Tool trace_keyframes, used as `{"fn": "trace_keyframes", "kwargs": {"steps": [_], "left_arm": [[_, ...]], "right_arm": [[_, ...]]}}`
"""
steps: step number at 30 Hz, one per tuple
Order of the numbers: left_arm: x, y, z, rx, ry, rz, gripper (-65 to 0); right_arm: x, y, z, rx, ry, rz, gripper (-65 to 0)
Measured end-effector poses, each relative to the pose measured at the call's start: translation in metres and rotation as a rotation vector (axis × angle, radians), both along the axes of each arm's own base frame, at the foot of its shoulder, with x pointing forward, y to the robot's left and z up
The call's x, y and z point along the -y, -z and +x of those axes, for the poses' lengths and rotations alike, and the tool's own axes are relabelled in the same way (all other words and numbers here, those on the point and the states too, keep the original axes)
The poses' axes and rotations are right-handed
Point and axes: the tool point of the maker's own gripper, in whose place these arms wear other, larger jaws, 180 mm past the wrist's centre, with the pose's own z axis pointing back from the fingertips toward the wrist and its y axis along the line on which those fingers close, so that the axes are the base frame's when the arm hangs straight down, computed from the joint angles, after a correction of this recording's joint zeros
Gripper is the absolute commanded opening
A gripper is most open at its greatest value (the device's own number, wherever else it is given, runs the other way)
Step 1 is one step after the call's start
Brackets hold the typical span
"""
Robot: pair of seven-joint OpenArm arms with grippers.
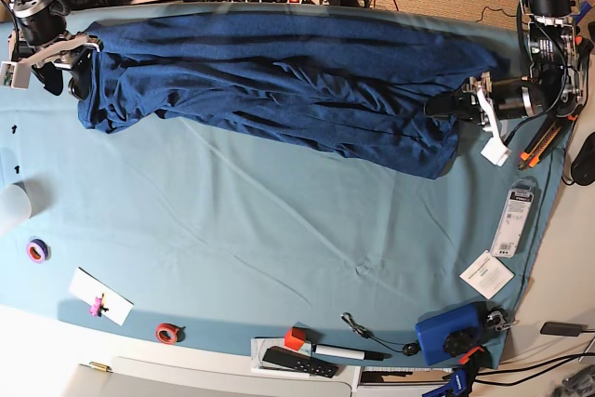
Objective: Layout the t-shirt on the table in an organized manner, then fold the t-shirt properly
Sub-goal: 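Drag the held shirt end with the left gripper toward the right gripper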
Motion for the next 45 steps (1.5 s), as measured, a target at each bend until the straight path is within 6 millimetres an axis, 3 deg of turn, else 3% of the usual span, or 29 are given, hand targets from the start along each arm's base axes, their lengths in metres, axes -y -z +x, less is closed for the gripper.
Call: {"fn": "trace_keyframes", "kwargs": {"steps": [8, 16, 24, 28, 30, 37, 45], "left_arm": [[0.022, -0.012, -0.007, 0.007, 0.080, -0.066, -65.0], [0.089, -0.031, -0.004, 0.072, 0.152, -0.190, -65.0], [0.177, -0.056, -0.008, 0.116, 0.360, -0.296, -65.0], [0.212, -0.072, -0.006, 0.159, 0.426, -0.329, -65.0], [0.227, -0.070, -0.008, 0.174, 0.462, -0.298, -65.0], [0.250, -0.044, -0.027, 0.188, 0.559, -0.163, -65.0], [0.268, -0.044, -0.035, 0.208, 0.592, -0.160, -65.0]], "right_arm": [[0.003, 0.001, -0.001, -0.006, 0.025, 0.011, -32.6], [0.022, 0.008, -0.008, -0.053, 0.128, -0.036, -32.6], [0.026, 0.008, -0.010, -0.063, 0.142, -0.054, -32.6], [0.026, 0.009, -0.010, -0.065, 0.143, -0.056, -32.6], [0.026, 0.009, -0.010, -0.065, 0.143, -0.056, -32.6], [0.026, 0.009, -0.010, -0.065, 0.143, -0.055, -32.6], [0.026, 0.009, -0.010, -0.065, 0.143, -0.056, -32.6]]}}
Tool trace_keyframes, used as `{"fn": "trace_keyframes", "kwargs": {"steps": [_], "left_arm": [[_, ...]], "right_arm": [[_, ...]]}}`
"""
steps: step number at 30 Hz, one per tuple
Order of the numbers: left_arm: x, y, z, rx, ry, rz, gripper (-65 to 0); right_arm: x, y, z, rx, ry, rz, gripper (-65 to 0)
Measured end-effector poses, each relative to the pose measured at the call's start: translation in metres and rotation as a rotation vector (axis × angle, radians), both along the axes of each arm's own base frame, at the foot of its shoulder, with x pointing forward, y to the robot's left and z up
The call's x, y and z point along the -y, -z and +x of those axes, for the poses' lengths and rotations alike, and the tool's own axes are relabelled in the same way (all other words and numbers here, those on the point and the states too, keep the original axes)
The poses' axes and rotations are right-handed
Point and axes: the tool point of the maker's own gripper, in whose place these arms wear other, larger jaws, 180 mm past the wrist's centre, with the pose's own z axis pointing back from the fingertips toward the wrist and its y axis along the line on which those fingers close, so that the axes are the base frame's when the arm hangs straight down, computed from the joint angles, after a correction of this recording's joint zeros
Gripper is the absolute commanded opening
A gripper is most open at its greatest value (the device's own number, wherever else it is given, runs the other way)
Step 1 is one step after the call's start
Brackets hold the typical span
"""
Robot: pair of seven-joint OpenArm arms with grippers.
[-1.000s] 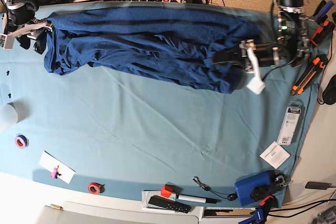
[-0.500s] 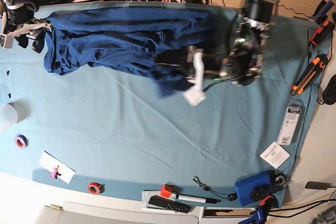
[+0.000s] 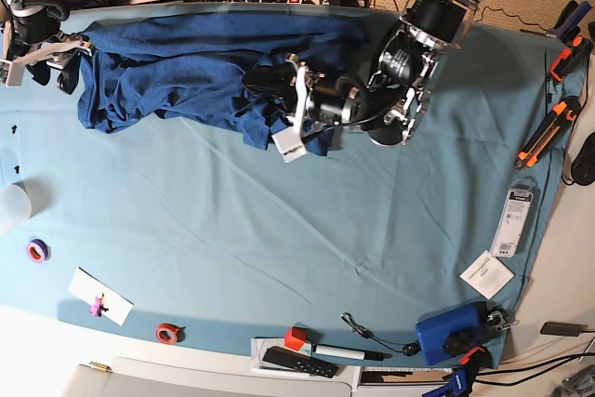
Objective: Layout the t-shirt on the table in an organized manner, then fold the t-shirt properly
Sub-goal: 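Drag the held shirt end with the left gripper toward the right gripper, then release the left gripper and move it back over the folded end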
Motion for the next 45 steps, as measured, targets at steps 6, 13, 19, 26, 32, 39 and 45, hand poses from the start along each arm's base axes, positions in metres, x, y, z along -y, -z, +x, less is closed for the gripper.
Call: {"fn": "trace_keyframes", "kwargs": {"steps": [6, 13, 19, 26, 32, 39, 45], "left_arm": [[0.011, -0.007, -0.001, 0.000, 0.005, -0.028, -65.0], [0.019, -0.010, -0.002, 0.006, 0.011, -0.037, -37.8], [0.018, -0.010, -0.001, 0.010, 0.008, -0.032, -25.5], [0.008, -0.054, 0.005, -0.038, 0.099, -0.172, -28.1], [0.000, -0.061, 0.009, -0.013, 0.123, -0.173, -28.1], [0.001, -0.060, 0.007, -0.019, 0.124, -0.175, -28.1], [-0.001, -0.068, 0.018, 0.009, 0.111, -0.179, -34.8]], "right_arm": [[0.000, 0.000, 0.000, 0.000, 0.000, 0.000, -32.6], [0.000, 0.000, 0.000, 0.001, 0.004, 0.002, -32.6], [0.000, 0.000, 0.000, 0.001, 0.006, 0.003, -32.6], [0.000, 0.000, 0.000, 0.002, 0.006, 0.003, -32.6], [0.000, 0.000, 0.000, 0.002, 0.006, 0.003, -32.6], [0.001, 0.000, 0.000, 0.002, 0.006, 0.003, -32.6], [0.001, -0.001, 0.000, 0.005, 0.006, 0.003, -32.6]]}}
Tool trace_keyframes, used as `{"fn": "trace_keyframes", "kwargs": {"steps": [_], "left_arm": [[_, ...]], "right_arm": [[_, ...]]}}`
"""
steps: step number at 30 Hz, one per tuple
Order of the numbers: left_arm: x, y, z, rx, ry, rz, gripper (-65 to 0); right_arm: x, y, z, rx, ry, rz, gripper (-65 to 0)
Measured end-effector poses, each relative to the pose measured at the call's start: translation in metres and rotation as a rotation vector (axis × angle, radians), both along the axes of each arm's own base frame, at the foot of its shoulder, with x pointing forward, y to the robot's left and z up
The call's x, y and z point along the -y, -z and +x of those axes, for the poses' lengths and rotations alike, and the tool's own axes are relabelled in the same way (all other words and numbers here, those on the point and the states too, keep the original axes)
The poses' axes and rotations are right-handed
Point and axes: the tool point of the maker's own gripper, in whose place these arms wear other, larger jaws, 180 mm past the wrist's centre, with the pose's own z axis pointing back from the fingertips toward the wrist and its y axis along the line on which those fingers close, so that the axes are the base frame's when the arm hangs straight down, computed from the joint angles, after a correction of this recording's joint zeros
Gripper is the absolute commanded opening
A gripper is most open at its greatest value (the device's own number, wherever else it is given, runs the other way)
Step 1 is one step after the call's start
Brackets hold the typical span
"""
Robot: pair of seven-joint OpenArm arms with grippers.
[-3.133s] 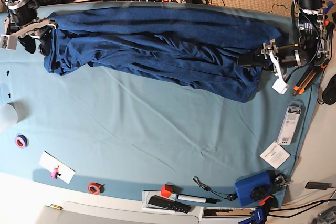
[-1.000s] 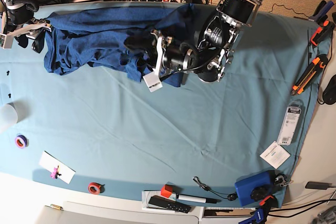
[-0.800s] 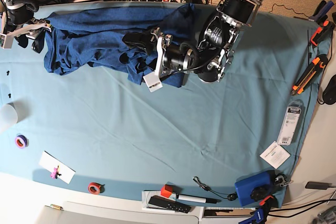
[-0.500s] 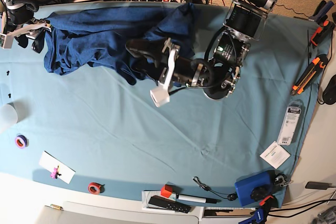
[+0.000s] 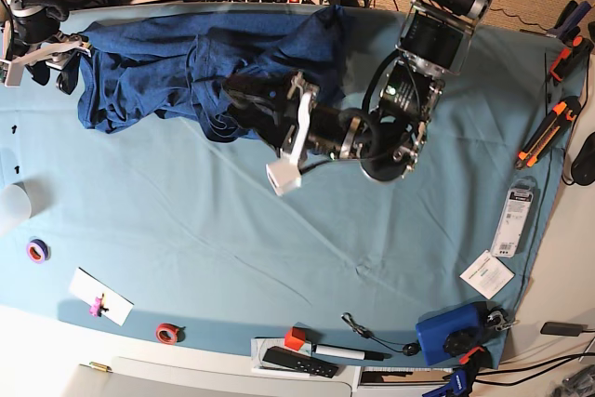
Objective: Layout the t-shirt on the table in an organized manner, then fold the t-shirt properly
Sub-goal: 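Release the left gripper and move it back over the folded end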
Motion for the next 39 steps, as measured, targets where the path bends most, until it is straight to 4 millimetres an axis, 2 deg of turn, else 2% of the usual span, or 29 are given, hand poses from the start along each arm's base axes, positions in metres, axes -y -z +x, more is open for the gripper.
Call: {"fn": "trace_keyframes", "kwargs": {"steps": [3, 6, 8, 11, 14, 17, 19, 26, 32, 39], "left_arm": [[-0.010, -0.005, 0.016, 0.007, -0.060, -0.016, -39.9], [-0.028, -0.012, 0.039, 0.007, -0.160, -0.044, -42.9], [-0.043, -0.017, 0.054, 0.008, -0.234, -0.067, -49.6], [-0.067, -0.015, 0.069, 0.013, -0.310, -0.057, -63.2], [-0.097, 0.006, 0.072, 0.016, -0.351, 0.043, -65.0], [-0.121, 0.037, 0.061, -0.007, -0.364, 0.170, -65.0], [-0.128, 0.056, 0.050, -0.040, -0.360, 0.231, -65.0], [-0.137, 0.087, 0.019, -0.107, -0.349, 0.302, -65.0], [-0.131, 0.103, 0.011, -0.106, -0.333, 0.374, -65.0], [-0.104, 0.090, 0.011, -0.122, -0.326, 0.278, -65.0]], "right_arm": [[0.000, 0.000, 0.000, 0.000, 0.000, 0.000, -32.6], [0.000, 0.000, 0.000, 0.000, 0.000, 0.000, -32.6], [0.000, 0.000, 0.000, 0.000, 0.000, 0.000, -32.6], [0.000, 0.000, 0.000, 0.000, 0.000, 0.000, -32.6], [0.000, 0.000, 0.000, 0.000, 0.000, 0.000, -32.6], [0.000, 0.000, 0.000, 0.000, 0.000, 0.000, -32.6], [0.000, 0.000, 0.000, 0.001, 0.000, -0.001, -32.6], [0.000, 0.000, 0.000, 0.003, 0.000, -0.001, -32.6], [0.000, -0.001, 0.000, 0.003, 0.000, -0.001, -32.6], [0.000, -0.001, 0.000, 0.004, 0.000, -0.001, -32.6]]}}
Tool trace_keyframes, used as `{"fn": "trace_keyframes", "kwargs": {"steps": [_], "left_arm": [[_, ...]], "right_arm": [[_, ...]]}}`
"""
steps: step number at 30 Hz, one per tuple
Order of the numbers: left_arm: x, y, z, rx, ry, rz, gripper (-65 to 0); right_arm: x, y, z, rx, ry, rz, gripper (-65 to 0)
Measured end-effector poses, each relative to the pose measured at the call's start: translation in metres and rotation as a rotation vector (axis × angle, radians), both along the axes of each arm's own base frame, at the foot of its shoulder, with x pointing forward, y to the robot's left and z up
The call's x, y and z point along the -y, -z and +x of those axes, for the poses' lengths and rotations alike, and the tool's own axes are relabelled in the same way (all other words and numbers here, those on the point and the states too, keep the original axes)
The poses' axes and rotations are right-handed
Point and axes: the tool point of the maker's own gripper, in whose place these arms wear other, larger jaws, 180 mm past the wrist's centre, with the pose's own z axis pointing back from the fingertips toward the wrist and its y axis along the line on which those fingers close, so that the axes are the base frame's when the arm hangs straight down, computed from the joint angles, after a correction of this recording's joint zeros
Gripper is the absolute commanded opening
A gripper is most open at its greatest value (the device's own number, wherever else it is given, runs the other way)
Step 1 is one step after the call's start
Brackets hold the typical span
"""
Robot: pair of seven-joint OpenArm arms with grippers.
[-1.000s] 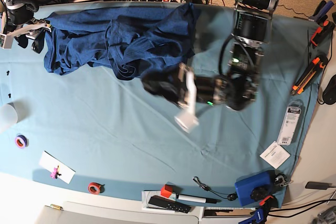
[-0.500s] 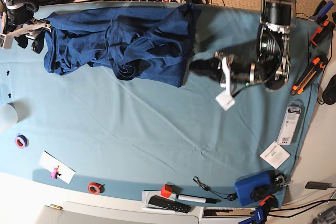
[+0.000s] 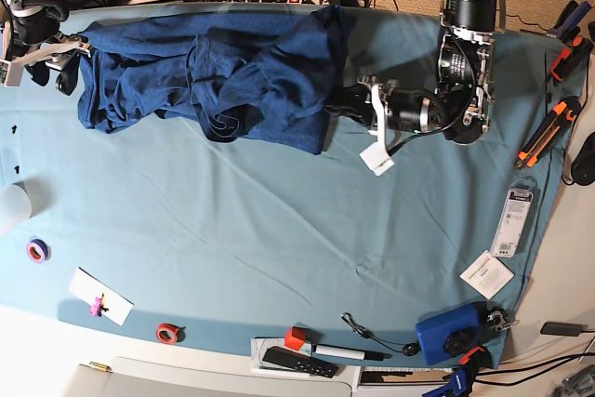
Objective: Layout the t-shirt on the table in an organized manner, then fold the t-shirt properly
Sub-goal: 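Release the left gripper and move it back over the folded end, then grasp the folded fabric with the left gripper and push it toward the right gripper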
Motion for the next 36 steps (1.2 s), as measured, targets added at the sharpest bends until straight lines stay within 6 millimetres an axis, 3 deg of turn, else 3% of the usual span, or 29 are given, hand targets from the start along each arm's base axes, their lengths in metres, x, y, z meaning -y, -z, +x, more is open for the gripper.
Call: {"fn": "trace_keyframes", "kwargs": {"steps": [5, 15, 18, 22, 28, 32, 36], "left_arm": [[0.030, -0.023, -0.012, -0.013, 0.062, -0.144, -65.0], [0.076, -0.016, -0.074, -0.061, 0.330, -0.134, -65.0], [0.081, -0.016, -0.081, -0.064, 0.363, -0.133, -65.0], [0.084, -0.030, -0.073, -0.056, 0.354, -0.190, -65.0], [0.078, -0.054, -0.033, 0.012, 0.265, -0.242, -65.0], [0.058, -0.051, -0.010, 0.037, 0.172, -0.215, -65.0], [0.051, -0.041, -0.007, 0.043, 0.162, -0.154, -65.0]], "right_arm": [[0.000, -0.001, 0.000, 0.004, 0.000, -0.001, -32.6], [0.000, -0.002, 0.001, 0.011, 0.000, -0.003, -32.6], [0.000, -0.002, 0.001, 0.011, 0.000, -0.003, -32.6], [0.000, -0.002, 0.001, 0.011, 0.000, -0.003, -32.6], [0.000, -0.002, 0.001, 0.011, 0.000, -0.003, -32.6], [0.000, -0.002, 0.001, 0.012, 0.000, -0.003, -32.6], [0.001, -0.003, 0.002, 0.018, 0.001, -0.005, -32.6]]}}
